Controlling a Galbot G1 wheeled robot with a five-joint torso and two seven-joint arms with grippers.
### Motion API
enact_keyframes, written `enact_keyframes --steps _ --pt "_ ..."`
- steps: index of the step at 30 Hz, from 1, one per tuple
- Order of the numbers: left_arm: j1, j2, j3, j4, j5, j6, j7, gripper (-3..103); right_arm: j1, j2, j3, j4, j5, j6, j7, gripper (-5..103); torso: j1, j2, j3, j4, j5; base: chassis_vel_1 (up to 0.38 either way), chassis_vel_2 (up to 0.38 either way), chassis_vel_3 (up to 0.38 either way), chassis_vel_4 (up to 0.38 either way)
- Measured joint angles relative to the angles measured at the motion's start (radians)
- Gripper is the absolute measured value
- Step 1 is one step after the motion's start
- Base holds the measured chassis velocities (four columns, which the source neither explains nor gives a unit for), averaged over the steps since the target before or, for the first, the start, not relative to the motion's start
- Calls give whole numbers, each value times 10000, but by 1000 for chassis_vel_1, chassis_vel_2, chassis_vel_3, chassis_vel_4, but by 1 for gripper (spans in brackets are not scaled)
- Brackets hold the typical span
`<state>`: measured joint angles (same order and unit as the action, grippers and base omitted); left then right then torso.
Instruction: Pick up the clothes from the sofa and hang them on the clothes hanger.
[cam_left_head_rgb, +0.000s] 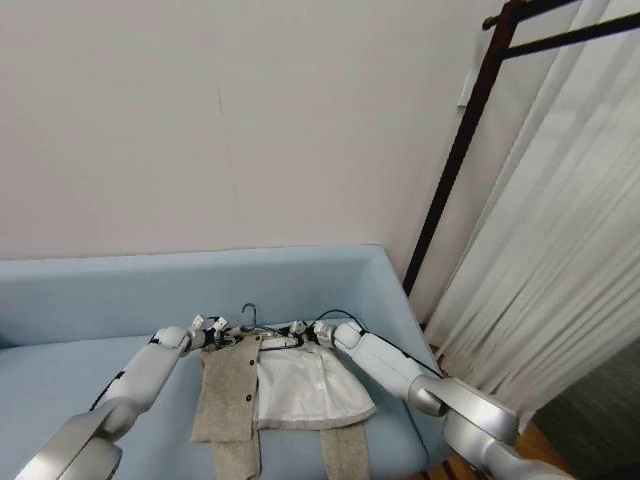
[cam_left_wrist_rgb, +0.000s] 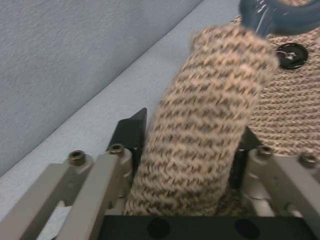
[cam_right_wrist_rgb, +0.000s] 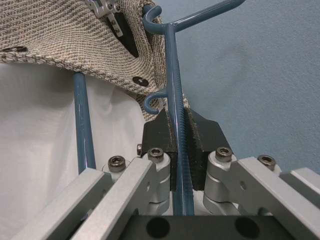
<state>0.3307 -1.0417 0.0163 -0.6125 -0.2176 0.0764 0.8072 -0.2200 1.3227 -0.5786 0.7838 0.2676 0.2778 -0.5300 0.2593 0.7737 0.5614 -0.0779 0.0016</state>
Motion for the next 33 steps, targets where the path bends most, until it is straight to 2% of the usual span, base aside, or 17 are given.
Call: enact_keyframes --steps 3,6,9,17,20,22,25,26,29,32,33 --pt "4 -2 5 -61 3 -30 77 26 16 -23 0 6 -5 0 4 6 0 1 0 0 0 0 0 0 0" --pt "12 14 13 -130 10 -60 173 20 31 -38 0 17 -5 0 10 6 0 0 0 0 0 0 0 0 0" --pt "65 57 25 -250 25 -100 288 8 58 -44 -8 29 11 0 57 6 0 0 0 0 -2 0 0 0 0" --pt "149 200 46 -559 25 -126 408 7 105 -75 -68 73 32 -51 221 6 0 1 0 1 -2 0 0 0 0" --pt "163 230 50 -627 19 -128 441 7 119 -130 -114 158 48 -124 308 3 0 0 0 1 -2 0 0 0 0" --pt "195 241 51 -706 -5 -129 494 5 152 -214 -168 233 129 -161 430 13 0 1 0 1 -2 0 0 0 0" --pt "215 252 45 -755 -10 -123 487 5 165 -291 -214 280 198 -190 492 18 0 0 0 2 -2 0 0 0 0" --pt "232 257 42 -814 -19 -93 475 5 187 -414 -283 393 311 -261 583 28 0 0 0 1 0 0 0 0 0" --pt "235 258 42 -832 -26 -78 469 4 230 -585 -351 519 443 -341 635 33 0 1 0 1 0 0 0 0 0" --pt "196 244 144 -826 -26 -74 471 4 305 -923 -438 834 878 -410 744 50 0 1 0 2 0 0 0 0 0" --pt "174 240 184 -813 -26 -74 485 4 333 -1016 -439 912 1004 -424 747 50 0 0 0 1 0 0 0 0 0"
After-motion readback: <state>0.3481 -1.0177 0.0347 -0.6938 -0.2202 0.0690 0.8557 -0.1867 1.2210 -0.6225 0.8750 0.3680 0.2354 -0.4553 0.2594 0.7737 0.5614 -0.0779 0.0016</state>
